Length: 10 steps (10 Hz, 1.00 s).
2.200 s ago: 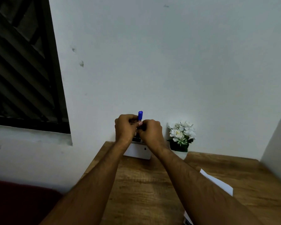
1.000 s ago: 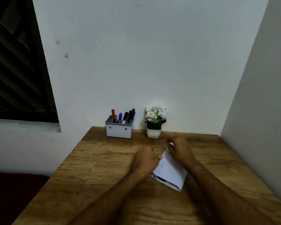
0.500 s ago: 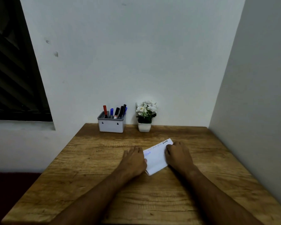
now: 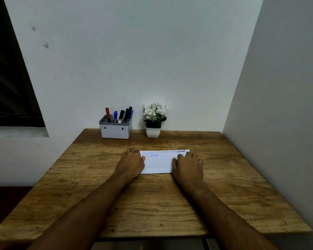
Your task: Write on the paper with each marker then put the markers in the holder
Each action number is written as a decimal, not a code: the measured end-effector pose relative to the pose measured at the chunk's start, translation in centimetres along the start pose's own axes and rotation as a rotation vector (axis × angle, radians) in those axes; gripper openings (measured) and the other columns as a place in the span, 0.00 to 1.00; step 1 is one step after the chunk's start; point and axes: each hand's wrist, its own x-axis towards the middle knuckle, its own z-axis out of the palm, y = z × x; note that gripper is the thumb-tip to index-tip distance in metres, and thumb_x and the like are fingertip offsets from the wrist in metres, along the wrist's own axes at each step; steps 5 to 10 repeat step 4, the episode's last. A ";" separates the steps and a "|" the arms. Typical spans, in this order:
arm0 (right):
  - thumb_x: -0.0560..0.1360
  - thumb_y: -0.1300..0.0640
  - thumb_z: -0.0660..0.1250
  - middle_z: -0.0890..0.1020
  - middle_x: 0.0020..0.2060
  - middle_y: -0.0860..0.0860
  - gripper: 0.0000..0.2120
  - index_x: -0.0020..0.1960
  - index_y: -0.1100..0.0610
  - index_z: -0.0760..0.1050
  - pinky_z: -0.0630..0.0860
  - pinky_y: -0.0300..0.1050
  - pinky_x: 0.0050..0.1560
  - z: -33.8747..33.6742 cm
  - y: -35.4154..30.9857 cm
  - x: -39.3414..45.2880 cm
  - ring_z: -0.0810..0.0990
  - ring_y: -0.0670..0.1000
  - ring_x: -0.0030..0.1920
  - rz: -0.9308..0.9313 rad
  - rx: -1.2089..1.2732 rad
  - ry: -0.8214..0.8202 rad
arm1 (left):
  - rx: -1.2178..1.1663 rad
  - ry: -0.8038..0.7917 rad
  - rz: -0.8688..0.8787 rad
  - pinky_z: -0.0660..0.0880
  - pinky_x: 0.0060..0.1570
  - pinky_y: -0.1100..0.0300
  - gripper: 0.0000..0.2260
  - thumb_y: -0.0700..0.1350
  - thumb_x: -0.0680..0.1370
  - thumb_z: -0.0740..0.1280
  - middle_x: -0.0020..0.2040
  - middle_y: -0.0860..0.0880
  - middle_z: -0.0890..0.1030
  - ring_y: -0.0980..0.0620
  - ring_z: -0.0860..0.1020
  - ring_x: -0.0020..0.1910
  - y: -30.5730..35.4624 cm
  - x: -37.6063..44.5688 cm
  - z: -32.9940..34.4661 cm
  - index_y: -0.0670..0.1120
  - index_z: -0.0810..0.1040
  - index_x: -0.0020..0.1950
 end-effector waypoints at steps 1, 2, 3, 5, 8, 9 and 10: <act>0.85 0.45 0.53 0.79 0.63 0.57 0.20 0.62 0.54 0.79 0.70 0.56 0.63 -0.5 0.0 0.3 0.75 0.58 0.64 -0.017 -0.026 0.026 | -0.020 0.003 0.000 0.57 0.77 0.50 0.23 0.52 0.84 0.55 0.76 0.41 0.67 0.45 0.63 0.76 -0.3 0.2 -0.1 0.40 0.68 0.74; 0.85 0.44 0.53 0.80 0.62 0.56 0.21 0.64 0.54 0.78 0.72 0.56 0.61 -1.0 0.2 1.0 0.76 0.58 0.63 -0.032 -0.037 0.035 | -0.029 0.020 0.011 0.54 0.78 0.49 0.24 0.52 0.84 0.55 0.78 0.40 0.62 0.44 0.60 0.78 -0.4 0.4 -0.6 0.39 0.66 0.75; 0.84 0.44 0.55 0.82 0.59 0.56 0.19 0.61 0.54 0.80 0.74 0.55 0.58 -1.4 0.3 2.0 0.77 0.58 0.60 -0.051 -0.032 0.081 | -0.035 0.062 0.035 0.51 0.78 0.48 0.25 0.52 0.84 0.54 0.79 0.39 0.59 0.43 0.56 0.79 -0.2 0.5 -1.4 0.39 0.63 0.77; 0.84 0.44 0.57 0.82 0.58 0.56 0.19 0.60 0.54 0.80 0.76 0.54 0.58 -1.7 0.3 3.6 0.78 0.58 0.58 -0.052 -0.032 0.105 | -0.015 0.127 0.063 0.49 0.78 0.48 0.27 0.53 0.84 0.54 0.80 0.39 0.56 0.42 0.53 0.80 0.1 1.3 -2.4 0.39 0.58 0.79; 0.84 0.44 0.57 0.82 0.58 0.56 0.19 0.60 0.54 0.80 0.76 0.54 0.58 -1.7 0.3 3.6 0.78 0.58 0.58 -0.052 -0.032 0.105 | -0.015 0.127 0.063 0.49 0.78 0.48 0.27 0.53 0.84 0.54 0.80 0.39 0.56 0.42 0.53 0.80 0.1 1.3 -2.4 0.39 0.58 0.79; 0.84 0.44 0.57 0.82 0.58 0.56 0.19 0.60 0.54 0.80 0.76 0.54 0.58 -1.7 0.3 3.6 0.78 0.58 0.58 -0.052 -0.032 0.105 | -0.015 0.127 0.063 0.49 0.78 0.48 0.27 0.53 0.84 0.54 0.80 0.39 0.56 0.42 0.53 0.80 0.1 1.3 -2.4 0.39 0.58 0.79; 0.84 0.44 0.57 0.82 0.58 0.56 0.19 0.60 0.54 0.80 0.76 0.54 0.58 -1.7 0.3 3.6 0.78 0.58 0.58 -0.052 -0.032 0.105 | -0.015 0.127 0.063 0.49 0.78 0.48 0.27 0.53 0.84 0.54 0.80 0.39 0.56 0.42 0.53 0.80 0.1 1.3 -2.4 0.39 0.58 0.79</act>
